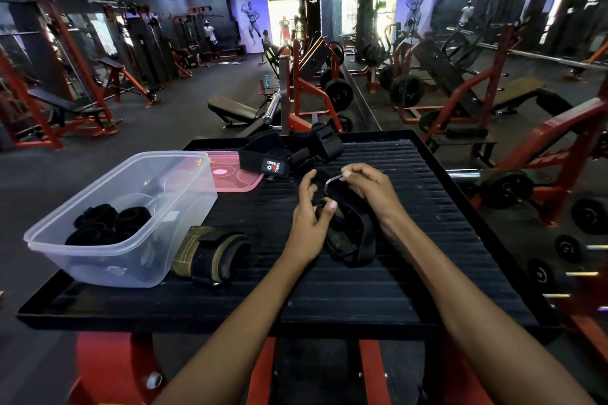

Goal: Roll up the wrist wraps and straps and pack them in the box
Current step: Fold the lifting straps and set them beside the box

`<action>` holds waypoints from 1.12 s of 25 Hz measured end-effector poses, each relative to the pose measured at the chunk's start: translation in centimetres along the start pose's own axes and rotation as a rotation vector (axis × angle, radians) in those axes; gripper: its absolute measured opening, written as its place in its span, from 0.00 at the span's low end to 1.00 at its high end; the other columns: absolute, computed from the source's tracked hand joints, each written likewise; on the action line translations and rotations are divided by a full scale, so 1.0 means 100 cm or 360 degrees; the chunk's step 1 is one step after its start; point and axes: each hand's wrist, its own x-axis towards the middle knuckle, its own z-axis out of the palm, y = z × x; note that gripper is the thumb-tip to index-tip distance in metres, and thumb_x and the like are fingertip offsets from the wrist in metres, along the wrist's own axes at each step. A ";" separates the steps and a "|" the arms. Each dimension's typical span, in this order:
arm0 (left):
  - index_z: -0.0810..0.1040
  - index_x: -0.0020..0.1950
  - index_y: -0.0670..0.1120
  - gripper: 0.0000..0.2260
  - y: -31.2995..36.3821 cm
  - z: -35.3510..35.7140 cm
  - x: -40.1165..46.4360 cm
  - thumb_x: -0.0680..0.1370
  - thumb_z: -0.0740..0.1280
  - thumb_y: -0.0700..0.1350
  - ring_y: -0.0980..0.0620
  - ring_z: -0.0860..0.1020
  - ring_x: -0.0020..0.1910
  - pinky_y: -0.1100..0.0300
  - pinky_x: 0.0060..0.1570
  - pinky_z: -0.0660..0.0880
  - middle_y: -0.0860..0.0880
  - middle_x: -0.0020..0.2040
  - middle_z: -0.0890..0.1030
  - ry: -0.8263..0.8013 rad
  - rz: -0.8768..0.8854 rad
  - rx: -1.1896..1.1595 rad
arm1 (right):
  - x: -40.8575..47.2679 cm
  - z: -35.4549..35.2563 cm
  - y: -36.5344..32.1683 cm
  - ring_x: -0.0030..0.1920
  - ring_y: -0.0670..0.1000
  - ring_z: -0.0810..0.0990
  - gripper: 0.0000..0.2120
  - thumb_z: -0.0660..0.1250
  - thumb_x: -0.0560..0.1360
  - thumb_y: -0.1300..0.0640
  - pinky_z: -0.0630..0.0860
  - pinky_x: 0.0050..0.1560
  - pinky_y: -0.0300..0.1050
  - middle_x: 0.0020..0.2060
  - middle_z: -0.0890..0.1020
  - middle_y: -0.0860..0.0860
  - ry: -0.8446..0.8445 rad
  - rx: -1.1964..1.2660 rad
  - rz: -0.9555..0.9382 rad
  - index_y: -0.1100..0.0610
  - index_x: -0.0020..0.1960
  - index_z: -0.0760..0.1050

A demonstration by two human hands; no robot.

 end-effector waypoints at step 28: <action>0.73 0.67 0.47 0.21 0.001 -0.018 0.015 0.78 0.54 0.31 0.53 0.73 0.47 0.74 0.44 0.63 0.40 0.54 0.79 0.0687 -0.0618 0.0265 | 0.005 -0.009 -0.004 0.19 0.45 0.65 0.14 0.58 0.79 0.50 0.62 0.21 0.34 0.25 0.74 0.51 -0.0210 0.0819 0.0526 0.56 0.38 0.70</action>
